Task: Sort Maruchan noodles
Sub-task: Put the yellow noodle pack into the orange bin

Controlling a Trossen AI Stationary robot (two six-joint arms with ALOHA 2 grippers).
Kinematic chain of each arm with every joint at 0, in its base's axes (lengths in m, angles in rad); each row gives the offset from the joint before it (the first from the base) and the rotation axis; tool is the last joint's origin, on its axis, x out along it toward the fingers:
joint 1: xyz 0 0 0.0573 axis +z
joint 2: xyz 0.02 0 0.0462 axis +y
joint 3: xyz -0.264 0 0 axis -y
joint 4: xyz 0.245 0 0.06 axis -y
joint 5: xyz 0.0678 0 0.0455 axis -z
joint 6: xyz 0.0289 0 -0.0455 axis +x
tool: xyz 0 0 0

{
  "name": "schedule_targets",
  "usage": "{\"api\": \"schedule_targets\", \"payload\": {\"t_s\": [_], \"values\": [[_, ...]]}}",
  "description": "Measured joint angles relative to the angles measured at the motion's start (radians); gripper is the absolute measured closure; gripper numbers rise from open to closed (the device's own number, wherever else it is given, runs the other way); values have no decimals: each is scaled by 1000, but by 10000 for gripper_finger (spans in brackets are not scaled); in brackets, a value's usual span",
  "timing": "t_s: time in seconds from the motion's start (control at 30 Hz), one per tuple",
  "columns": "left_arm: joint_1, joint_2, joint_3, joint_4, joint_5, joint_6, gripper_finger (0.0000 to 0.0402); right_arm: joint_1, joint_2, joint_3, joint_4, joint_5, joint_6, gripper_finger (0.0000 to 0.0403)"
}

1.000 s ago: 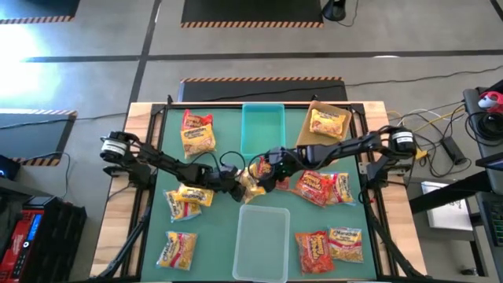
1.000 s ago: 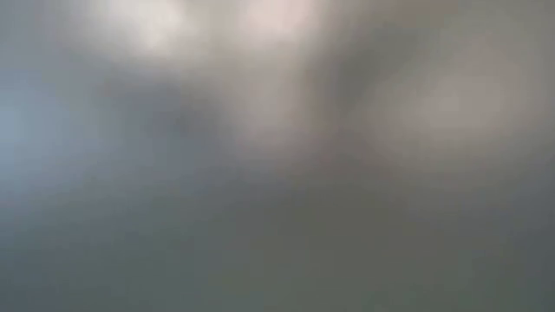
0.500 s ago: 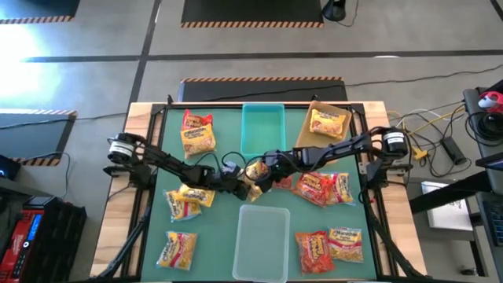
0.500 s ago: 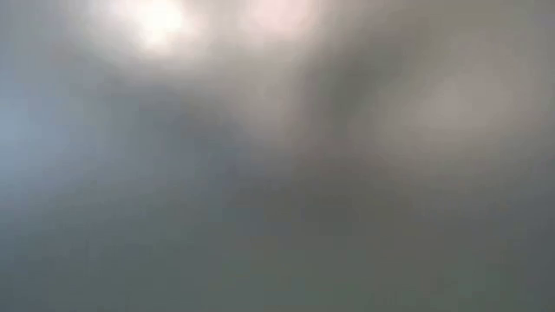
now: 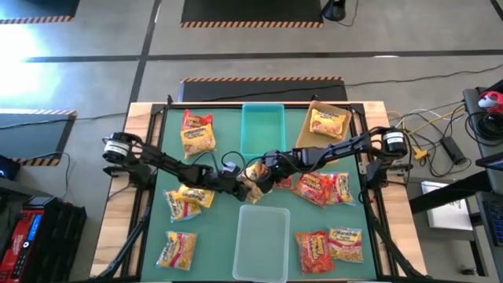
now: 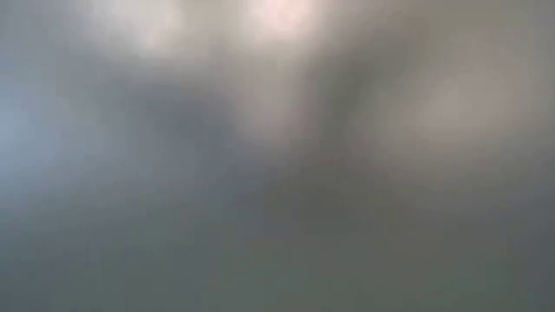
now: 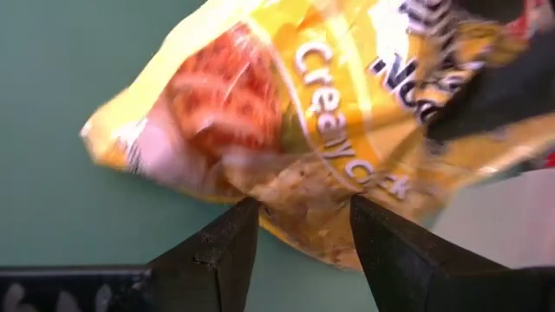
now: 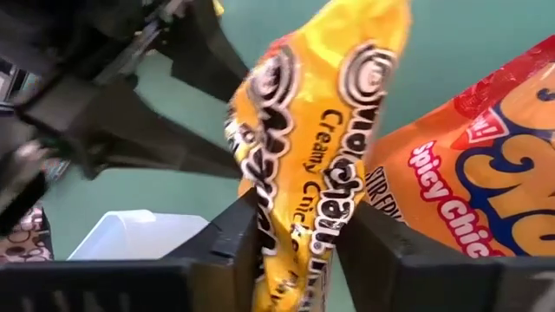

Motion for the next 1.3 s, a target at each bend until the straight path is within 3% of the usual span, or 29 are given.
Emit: {"api": "schedule_targets", "payload": {"t_s": [0.3, 0.53, 0.87, 1.1, 1.3], "values": [[-16, -80, 0, -42, 11, 5, 233, 0, -7, 0, -2, -26, -8, 346], [-19, -204, 0, -211, 10, 33, 233, -3, -53, 0, -6, -36, -35, 372], [-19, -372, 0, -399, -74, 85, 233, -8, -92, 1, -20, -35, -56, 394], [-23, -322, -5, -388, -54, 114, 233, -7, -55, 1, -23, -45, -61, 394], [-41, -220, -5, -250, 10, 145, 233, -14, -55, 1, -9, -144, -65, 365]]}}
